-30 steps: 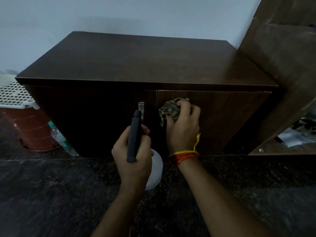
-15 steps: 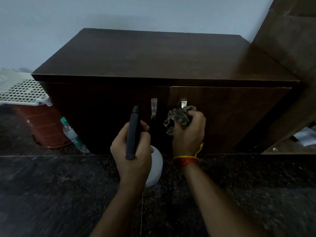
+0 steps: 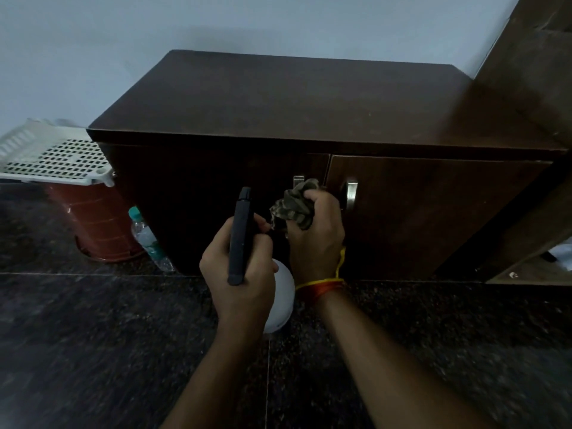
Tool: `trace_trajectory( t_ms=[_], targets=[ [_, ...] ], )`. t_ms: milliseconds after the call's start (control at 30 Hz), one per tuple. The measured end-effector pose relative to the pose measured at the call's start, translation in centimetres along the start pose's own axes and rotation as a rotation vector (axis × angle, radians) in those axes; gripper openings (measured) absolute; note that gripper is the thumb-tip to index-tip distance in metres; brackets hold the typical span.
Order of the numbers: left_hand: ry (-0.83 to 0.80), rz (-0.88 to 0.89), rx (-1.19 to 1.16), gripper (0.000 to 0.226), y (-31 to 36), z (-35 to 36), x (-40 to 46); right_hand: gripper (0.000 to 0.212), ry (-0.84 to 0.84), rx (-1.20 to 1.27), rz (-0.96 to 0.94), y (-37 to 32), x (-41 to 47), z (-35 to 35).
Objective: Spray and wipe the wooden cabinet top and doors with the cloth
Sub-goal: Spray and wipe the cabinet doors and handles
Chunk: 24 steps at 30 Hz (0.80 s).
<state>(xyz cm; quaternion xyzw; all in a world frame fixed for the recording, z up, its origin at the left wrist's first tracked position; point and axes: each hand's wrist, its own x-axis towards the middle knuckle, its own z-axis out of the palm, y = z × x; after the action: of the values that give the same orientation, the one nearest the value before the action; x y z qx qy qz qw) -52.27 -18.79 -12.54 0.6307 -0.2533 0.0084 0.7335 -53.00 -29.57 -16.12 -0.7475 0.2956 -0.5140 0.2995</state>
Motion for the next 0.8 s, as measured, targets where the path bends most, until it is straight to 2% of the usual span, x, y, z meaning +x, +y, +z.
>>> trace_trajectory(
  t_ms=[133, 333, 533, 800],
  targets=[
    [-0.002, -0.024, -0.014, 0.013, -0.4, -0.1, -0.1, 0.025, -0.162, -0.069, 0.083, 1.9, -1.4, -0.5],
    [-0.013, -0.063, 0.056, 0.01, -0.9, -0.7, 0.4, 0.037, -0.253, -0.029, 0.087, 2.4, -1.4, -2.3],
    [-0.045, -0.073, 0.144, 0.01, 0.4, -1.6, 1.2, 0.041, -0.264, -0.096, 0.139, 0.2, -0.5, -4.9],
    [0.0, -0.065, 0.179, 0.018, 6.9, -2.4, 2.7, 0.04, -0.251, -0.113, 0.081, -6.1, 1.8, -9.4]
  ],
)
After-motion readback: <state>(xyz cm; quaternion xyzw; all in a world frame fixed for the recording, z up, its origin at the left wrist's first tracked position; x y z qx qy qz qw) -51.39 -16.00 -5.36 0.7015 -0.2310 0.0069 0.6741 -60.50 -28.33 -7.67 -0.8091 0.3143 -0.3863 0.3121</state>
